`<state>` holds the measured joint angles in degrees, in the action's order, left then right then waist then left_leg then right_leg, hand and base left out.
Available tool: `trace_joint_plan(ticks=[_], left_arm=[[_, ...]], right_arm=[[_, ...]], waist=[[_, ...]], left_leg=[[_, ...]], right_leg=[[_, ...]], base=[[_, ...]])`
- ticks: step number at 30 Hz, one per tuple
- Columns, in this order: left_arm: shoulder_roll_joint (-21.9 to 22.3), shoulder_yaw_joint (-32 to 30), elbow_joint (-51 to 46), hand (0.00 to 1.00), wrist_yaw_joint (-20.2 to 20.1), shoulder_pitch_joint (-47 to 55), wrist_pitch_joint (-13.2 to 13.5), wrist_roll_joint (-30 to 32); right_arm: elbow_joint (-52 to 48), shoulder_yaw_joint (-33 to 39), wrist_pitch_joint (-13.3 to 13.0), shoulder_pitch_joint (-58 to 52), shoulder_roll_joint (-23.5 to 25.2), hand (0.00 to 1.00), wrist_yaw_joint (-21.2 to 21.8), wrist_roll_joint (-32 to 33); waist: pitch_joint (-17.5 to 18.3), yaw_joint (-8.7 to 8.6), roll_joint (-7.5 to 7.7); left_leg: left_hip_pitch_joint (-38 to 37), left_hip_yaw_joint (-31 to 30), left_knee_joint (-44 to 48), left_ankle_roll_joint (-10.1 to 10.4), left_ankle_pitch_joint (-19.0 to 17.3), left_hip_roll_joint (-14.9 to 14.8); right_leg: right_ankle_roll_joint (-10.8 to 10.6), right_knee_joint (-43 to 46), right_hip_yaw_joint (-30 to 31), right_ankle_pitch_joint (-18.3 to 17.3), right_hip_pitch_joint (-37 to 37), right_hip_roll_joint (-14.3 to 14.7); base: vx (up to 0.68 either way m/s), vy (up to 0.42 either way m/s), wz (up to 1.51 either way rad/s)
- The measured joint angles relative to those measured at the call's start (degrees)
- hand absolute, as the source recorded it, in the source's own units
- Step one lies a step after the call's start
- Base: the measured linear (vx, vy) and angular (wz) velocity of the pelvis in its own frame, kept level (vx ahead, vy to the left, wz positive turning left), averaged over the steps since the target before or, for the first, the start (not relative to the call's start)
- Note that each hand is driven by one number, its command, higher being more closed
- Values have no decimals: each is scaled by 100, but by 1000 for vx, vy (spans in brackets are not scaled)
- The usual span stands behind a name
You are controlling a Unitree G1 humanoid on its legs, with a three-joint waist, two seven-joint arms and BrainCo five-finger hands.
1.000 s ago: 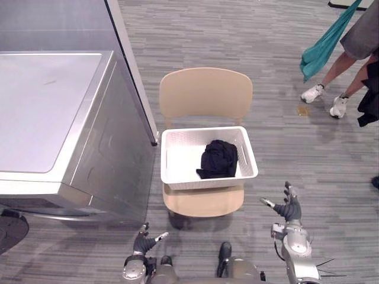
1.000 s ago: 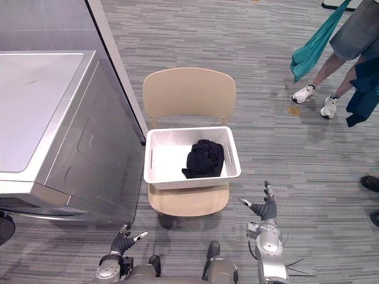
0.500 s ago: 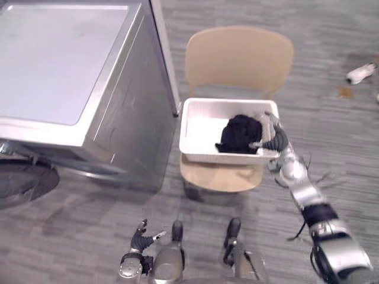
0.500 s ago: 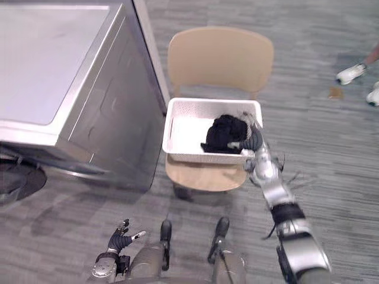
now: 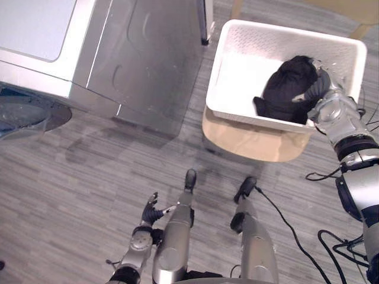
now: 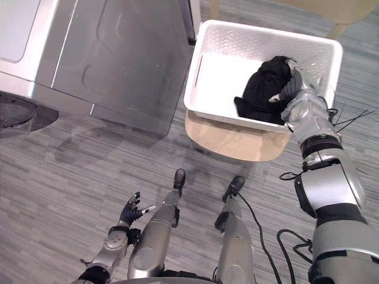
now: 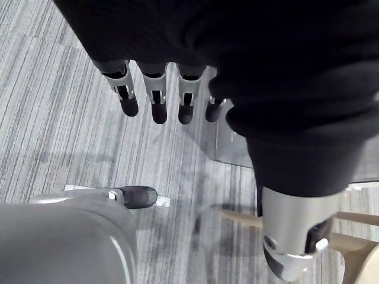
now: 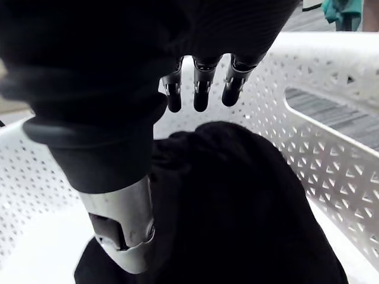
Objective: Pick up the laundry basket with both hands and put the clothes into the washing machine.
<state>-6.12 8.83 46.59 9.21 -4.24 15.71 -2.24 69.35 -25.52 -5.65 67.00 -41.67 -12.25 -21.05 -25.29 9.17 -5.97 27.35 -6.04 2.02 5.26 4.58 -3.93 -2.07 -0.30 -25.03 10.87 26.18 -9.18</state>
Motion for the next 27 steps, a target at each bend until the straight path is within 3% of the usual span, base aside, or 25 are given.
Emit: trace_joint_plan(ticks=[2, 3, 9, 15, 19, 25, 27], left_arm=[[79, 68, 14, 0, 0, -219, -14, -19], [114, 86, 6, 0, 0, -329, -9, -60], [149, 238, -108, 0, -7, -591, -1, -111], [147, 225, -203, 0, -9, -611, 46, -241], [147, 190, -215, 0, -9, -609, 37, -251], [135, -56, -437, 0, 2, -566, 33, -236], [116, -98, -431, 0, -2, -509, 15, -223]], right_arm=[[107, -135, -3, 100, -100, 0, 27, -36], [137, -232, 2, 153, -164, 100, 54, -34], [122, -493, -4, 525, -340, 100, 113, 208], [-64, -462, -27, 506, -372, 100, 200, 721], [-584, -30, -25, 257, -315, 100, 246, 943], [-2579, 1097, -74, -543, -44, 100, 44, 1451], [-3137, 1511, -173, -795, 247, 100, -93, 1832]], waist=[[-72, 116, -56], [-177, 140, -101], [-273, 268, -131], [-276, 278, -125], [-304, 275, -81], [-344, 30, 31], [-313, -70, 82]], left_leg=[[199, -21, -1, -36, 51, 24], [218, -37, -1, -44, 64, 30], [422, -102, 0, -41, 81, 52], [418, -96, 0, -41, 80, 30], [265, -4, -8, -41, 80, -7], [-334, 166, -159, -44, 76, -18], [-499, 167, -211, -43, 74, -26]], right_leg=[[-1, -6, -16, 34, 178, -21], [-1, -5, -24, 36, 189, -25], [-1, -5, -41, 35, 368, -36], [-1, -6, 2, 36, 371, -12], [7, -6, 100, 42, 277, 21], [8, -110, 296, 43, -186, 78], [7, -193, 301, 42, -368, 111]], base=[[-5, 19, 8], [-10, 18, 8], [-7, 2, 4], [0, 0, 0], [-9, -13, -10], [-9, -7, -13], [1, -6, -4]])
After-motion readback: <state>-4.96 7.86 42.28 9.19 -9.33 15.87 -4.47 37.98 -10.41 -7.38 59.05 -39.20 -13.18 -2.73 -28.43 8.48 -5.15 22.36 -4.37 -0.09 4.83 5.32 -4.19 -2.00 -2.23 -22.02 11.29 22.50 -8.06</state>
